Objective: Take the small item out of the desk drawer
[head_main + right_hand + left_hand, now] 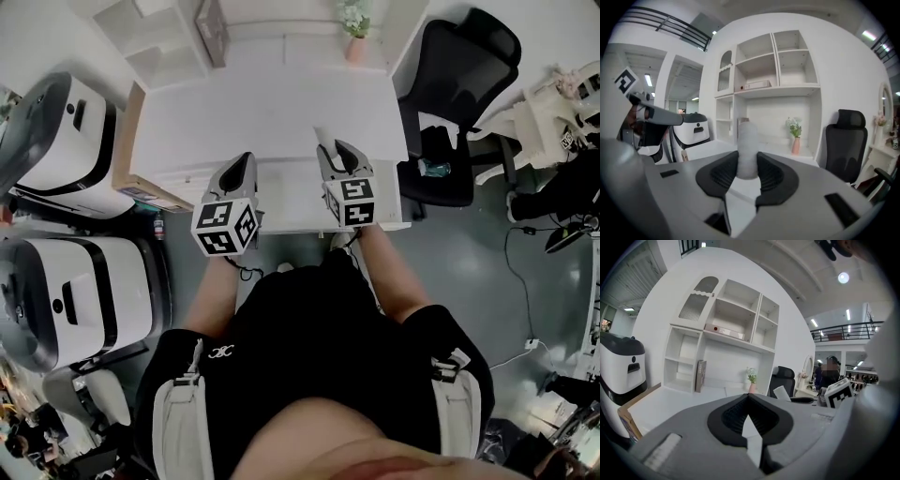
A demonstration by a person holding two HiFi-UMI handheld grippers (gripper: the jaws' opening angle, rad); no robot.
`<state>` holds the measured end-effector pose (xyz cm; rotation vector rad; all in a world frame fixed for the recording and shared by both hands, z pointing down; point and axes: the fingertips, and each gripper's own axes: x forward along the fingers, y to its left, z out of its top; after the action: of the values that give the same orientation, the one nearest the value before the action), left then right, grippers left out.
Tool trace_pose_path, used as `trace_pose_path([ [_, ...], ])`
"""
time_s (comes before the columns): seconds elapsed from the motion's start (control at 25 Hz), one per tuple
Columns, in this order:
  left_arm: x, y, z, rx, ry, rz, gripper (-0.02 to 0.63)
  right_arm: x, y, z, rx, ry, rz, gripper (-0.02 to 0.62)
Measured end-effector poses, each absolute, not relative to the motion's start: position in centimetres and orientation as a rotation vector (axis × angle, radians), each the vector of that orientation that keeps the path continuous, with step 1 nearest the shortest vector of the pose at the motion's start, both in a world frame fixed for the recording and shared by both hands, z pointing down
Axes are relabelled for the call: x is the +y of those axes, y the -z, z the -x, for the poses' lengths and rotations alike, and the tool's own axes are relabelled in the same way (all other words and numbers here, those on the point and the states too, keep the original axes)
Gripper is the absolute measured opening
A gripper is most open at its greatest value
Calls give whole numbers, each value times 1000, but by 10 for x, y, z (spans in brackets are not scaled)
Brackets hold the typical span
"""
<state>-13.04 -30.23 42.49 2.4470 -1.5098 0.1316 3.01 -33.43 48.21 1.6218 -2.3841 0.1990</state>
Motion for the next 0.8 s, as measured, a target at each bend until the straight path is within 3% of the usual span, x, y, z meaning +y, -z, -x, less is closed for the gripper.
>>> trace_pose_path([
  [0.44,-312,-400,104,-1456,-111,-2554,14,-315,-393,-77,-2394,-33,-1927,118],
  [0.8,-319,-391,81,-1399,-119,-2606,14,-301,-374,-114,-2357,-32,-2074,117],
])
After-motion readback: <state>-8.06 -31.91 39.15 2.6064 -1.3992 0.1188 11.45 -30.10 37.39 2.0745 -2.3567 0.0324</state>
